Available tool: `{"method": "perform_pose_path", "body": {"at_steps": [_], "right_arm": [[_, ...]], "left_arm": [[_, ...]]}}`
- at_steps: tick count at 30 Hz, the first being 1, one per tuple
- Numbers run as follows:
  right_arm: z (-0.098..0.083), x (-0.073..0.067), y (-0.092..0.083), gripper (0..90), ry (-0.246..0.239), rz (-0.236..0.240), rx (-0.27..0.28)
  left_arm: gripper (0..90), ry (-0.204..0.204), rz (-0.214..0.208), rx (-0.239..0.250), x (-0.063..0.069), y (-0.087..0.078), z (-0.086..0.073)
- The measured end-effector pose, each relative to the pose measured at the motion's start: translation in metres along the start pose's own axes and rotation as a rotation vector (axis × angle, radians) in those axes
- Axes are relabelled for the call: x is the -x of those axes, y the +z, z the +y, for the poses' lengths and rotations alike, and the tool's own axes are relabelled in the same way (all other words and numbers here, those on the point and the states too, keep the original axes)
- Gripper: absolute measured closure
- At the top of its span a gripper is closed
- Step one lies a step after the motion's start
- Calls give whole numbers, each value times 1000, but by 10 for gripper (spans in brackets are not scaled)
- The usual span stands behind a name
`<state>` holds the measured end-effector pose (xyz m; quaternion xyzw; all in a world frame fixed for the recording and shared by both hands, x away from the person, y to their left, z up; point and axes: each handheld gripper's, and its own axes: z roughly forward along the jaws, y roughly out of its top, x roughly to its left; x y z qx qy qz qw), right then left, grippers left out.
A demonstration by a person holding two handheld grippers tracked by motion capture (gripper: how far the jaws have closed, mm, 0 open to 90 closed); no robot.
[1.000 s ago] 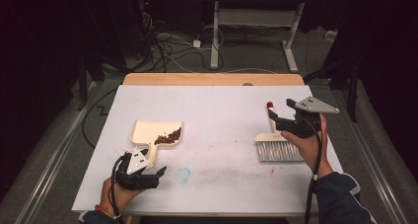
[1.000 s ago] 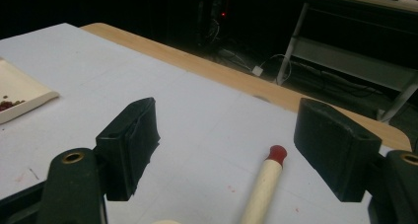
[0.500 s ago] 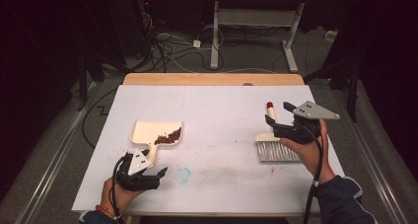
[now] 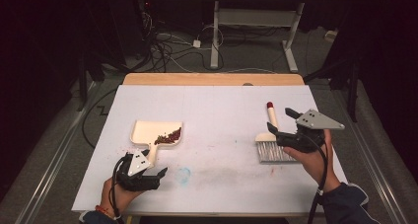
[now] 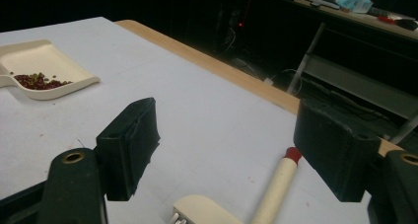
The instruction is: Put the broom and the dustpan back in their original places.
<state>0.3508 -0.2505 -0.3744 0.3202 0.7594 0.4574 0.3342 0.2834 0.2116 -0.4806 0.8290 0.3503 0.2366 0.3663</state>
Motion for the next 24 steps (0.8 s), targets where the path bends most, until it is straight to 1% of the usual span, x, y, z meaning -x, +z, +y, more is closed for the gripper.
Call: {"method": "perform_pose_path", "body": {"at_steps": [2,3,8,11,19,22,24], "right_arm": [[-2,0,-2,251,-7,-5,2],[-3,0,-4,251,-10,2,5],[-8,0,-8,249,-31,6,-3],[-12,0,-10,249,-33,4,-3],[-24,-2,-13,245,-57,2,-30],[-29,-4,-14,249,-67,-13,-35],[-32,-3,-15,250,-66,-4,-41]], "left_arm": [[161,2,1,8,0,-1,0],[161,1,2,10,0,-1,1],[162,3,1,5,1,-1,0],[162,3,2,5,1,-1,0],[162,7,3,1,2,0,1],[162,7,3,1,2,0,1],[161,10,4,-5,2,0,1]]}}
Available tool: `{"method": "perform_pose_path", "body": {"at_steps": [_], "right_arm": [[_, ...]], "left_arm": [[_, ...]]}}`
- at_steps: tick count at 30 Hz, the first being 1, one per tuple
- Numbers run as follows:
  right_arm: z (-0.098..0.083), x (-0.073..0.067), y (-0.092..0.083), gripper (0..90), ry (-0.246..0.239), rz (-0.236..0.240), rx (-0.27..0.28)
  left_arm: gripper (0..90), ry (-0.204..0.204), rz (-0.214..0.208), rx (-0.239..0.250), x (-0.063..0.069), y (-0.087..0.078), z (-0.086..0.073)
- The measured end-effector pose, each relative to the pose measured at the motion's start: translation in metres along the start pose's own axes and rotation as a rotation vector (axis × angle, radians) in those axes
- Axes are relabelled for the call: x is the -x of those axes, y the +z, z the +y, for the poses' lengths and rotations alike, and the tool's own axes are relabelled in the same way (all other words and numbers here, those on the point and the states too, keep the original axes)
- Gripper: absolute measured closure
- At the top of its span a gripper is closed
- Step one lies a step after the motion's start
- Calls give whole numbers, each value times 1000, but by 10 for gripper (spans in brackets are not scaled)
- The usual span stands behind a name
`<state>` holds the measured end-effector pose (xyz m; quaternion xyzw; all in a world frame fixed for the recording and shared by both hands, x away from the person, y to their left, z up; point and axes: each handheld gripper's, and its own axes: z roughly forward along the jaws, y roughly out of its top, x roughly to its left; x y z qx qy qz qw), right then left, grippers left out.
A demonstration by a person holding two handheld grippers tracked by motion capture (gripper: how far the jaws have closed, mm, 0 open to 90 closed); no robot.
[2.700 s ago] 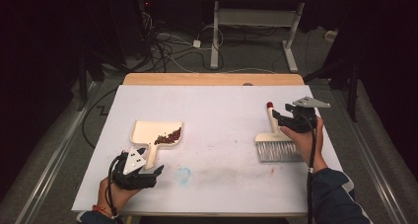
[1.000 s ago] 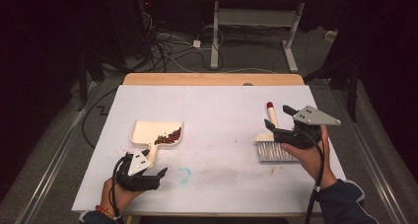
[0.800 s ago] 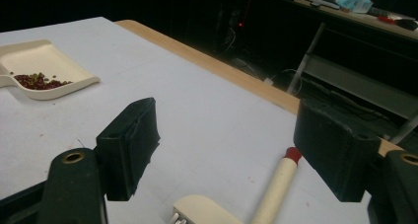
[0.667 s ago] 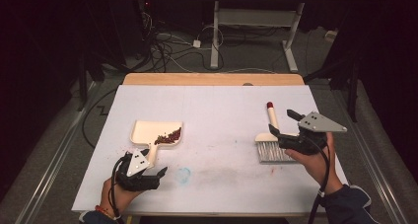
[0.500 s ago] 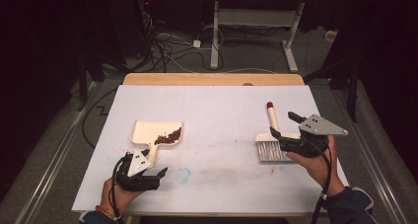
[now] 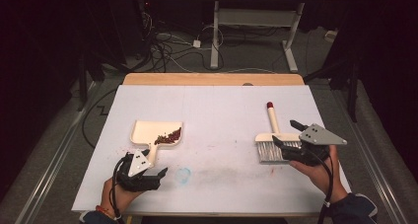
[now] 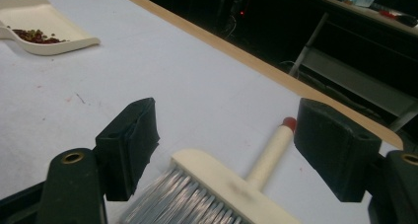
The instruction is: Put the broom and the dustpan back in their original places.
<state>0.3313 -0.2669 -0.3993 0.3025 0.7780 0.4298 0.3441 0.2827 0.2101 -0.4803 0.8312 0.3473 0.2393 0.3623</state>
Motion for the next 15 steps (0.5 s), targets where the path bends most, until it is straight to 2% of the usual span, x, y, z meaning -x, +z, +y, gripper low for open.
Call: {"method": "perform_pose_path", "body": {"at_steps": [4,6,11,15], "right_arm": [[-8,-1,-2,246,-7,0,11],[-11,-1,-2,246,0,12,-1],[-22,-2,-1,243,-13,19,-17],[-31,-2,-3,243,-20,20,-18]], "left_arm": [[161,9,-5,-6,1,1,1],[161,28,1,-5,4,1,2],[161,46,1,-2,5,3,3],[161,19,-4,-5,4,4,2]]}}
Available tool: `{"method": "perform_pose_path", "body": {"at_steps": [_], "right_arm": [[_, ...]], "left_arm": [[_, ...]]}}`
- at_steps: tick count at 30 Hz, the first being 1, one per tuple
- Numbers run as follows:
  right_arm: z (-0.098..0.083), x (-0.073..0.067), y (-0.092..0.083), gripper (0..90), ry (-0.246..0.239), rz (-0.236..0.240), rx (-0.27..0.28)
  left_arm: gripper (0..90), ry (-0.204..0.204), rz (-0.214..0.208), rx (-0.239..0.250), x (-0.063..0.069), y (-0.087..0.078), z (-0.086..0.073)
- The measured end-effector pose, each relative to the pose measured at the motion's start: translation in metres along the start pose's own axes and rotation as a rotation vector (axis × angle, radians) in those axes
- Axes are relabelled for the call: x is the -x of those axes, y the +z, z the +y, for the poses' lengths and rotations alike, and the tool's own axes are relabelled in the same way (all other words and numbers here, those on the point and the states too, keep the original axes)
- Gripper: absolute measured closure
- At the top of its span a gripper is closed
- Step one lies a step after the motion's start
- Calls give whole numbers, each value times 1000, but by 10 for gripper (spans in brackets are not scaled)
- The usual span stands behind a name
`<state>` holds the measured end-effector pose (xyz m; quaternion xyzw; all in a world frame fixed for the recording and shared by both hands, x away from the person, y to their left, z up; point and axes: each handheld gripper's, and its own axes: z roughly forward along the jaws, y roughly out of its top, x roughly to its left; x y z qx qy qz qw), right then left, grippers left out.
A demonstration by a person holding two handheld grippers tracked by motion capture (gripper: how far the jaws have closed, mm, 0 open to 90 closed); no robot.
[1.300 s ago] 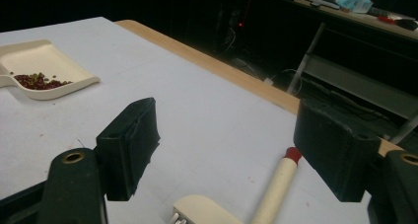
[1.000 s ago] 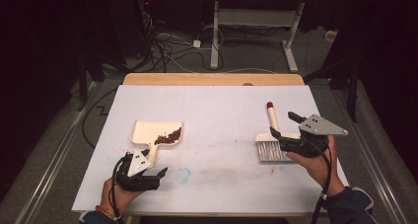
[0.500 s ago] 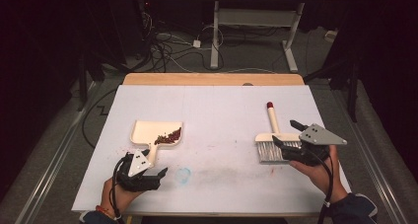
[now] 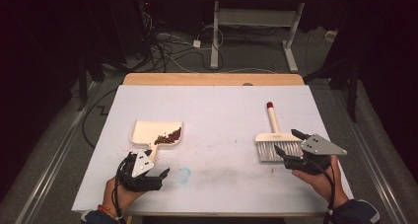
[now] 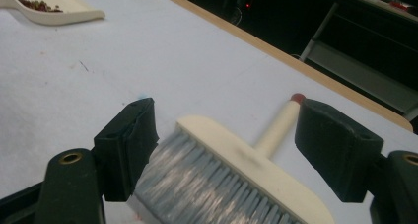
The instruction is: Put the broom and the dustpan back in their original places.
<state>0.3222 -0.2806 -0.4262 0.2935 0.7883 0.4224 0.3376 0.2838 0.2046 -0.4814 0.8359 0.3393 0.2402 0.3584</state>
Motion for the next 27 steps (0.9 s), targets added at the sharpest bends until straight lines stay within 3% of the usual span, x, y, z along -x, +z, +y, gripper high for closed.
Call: {"method": "perform_pose_path", "body": {"at_steps": [10,22,27], "right_arm": [[-20,-2,-4,243,8,18,-13],[-41,-4,-6,243,62,22,-48],[-50,-8,-6,243,47,35,-85]], "left_arm": [[161,-1,1,0,0,0,0],[161,1,-1,12,0,0,1],[161,6,-1,25,1,-1,2]]}}
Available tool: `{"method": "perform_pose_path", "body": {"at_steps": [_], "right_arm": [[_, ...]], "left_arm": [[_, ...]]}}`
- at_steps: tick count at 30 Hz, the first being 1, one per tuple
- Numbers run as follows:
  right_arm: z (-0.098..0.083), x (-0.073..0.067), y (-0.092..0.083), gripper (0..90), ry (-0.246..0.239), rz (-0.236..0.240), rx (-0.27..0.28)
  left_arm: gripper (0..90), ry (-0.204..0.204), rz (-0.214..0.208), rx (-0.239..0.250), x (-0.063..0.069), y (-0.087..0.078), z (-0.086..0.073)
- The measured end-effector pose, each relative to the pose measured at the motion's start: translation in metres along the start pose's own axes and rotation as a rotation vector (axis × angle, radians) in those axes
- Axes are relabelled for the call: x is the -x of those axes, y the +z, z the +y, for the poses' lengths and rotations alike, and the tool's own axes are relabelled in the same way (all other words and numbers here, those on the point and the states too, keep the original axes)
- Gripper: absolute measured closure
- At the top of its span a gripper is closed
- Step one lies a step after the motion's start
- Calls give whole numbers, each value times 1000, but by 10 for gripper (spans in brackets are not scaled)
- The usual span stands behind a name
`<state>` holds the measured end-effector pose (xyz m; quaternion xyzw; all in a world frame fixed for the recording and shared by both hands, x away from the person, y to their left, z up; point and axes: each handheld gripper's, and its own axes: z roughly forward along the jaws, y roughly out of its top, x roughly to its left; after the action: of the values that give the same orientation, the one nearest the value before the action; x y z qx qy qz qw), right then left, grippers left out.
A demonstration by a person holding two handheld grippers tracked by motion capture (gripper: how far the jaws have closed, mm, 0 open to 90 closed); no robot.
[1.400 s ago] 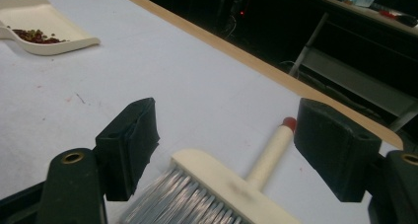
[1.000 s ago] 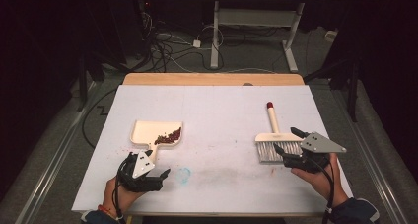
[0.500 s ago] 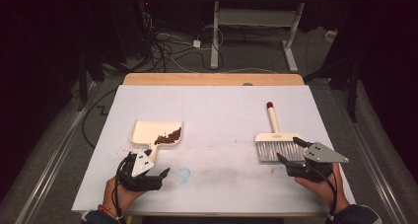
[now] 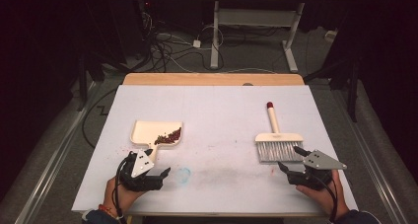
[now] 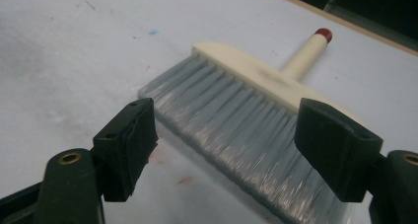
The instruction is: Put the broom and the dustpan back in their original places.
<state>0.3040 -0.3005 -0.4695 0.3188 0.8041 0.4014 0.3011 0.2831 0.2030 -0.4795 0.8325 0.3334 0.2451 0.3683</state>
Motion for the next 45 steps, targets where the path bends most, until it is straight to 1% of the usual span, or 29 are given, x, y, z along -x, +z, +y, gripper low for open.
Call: {"method": "perform_pose_path", "body": {"at_steps": [3,5,8,10,12,13,14,16,17,18,19,20,21,22,23,26,27,28,29,31,33,35,36,38,39,40,41,44,45], "right_arm": [[-1,-2,-1,244,-6,-2,-2],[-1,-2,-1,244,1,9,5],[0,-3,-1,244,-8,11,3],[0,-4,-2,244,-14,0,9],[1,-5,-3,246,-22,-4,18],[2,-4,-3,246,-25,-2,20],[2,-5,-3,246,-21,1,22],[4,-8,-4,246,-36,-8,21],[4,-8,-4,246,-36,-5,23],[5,-8,-5,246,-35,-6,26],[5,-9,-5,246,-35,-10,27],[6,-8,-5,246,-34,-9,32],[6,-8,-5,246,-30,-6,36],[6,-8,-5,247,-31,-7,38],[7,-8,-5,246,-31,-8,37],[7,-7,-5,246,-24,-3,38],[7,-7,-4,246,-26,-3,37],[7,-7,-4,246,-27,-1,37],[7,-7,-5,246,-29,-1,39],[7,-7,-5,246,-31,-7,42],[8,-7,-5,246,-32,-6,44],[8,-7,-5,246,-32,-7,43],[8,-6,-5,246,-31,-5,43],[8,-6,-5,246,-25,-3,44],[8,-6,-5,245,-22,-3,39],[8,-5,-5,245,-21,-1,37],[7,-5,-5,245,-23,-1,37],[7,-4,-5,244,-26,-8,43],[7,-4,-6,244,-22,-8,43]], "left_arm": [[161,4,3,-2,1,0,-1],[161,-2,6,-5,0,-1,-1],[161,-8,11,-4,0,-2,-2],[161,-4,14,-7,0,-3,-1],[161,3,16,1,0,-4,0],[161,15,22,8,0,-4,0],[161,7,17,-3,1,-4,-1],[161,5,16,1,1,-5,-2],[161,3,13,-1,1,-5,-3],[161,17,19,3,0,-5,-3],[161,20,21,3,1,-6,-3],[161,7,15,0,1,-6,-3],[161,8,14,1,1,-6,-3],[161,13,17,-2,2,-6,-3],[161,26,22,2,1,-6,-3],[161,28,22,-6,1,-5,-3],[161,28,20,-7,1,-5,-3],[161,15,15,-12,2,-5,-3],[161,13,15,-11,2,-5,-3],[161,13,12,-10,2,-4,-3],[161,28,16,-8,1,-4,-3],[161,23,15,-7,1,-3,-3],[161,11,13,-16,2,-3,-3],[161,11,12,-19,2,-3,-3],[161,22,17,-14,1,-2,-3],[161,22,18,-14,1,-2,-3],[161,11,13,-21,1,-2,-3],[161,6,13,-18,2,-1,-2],[161,20,16,-11,1,-1,-1]]}}
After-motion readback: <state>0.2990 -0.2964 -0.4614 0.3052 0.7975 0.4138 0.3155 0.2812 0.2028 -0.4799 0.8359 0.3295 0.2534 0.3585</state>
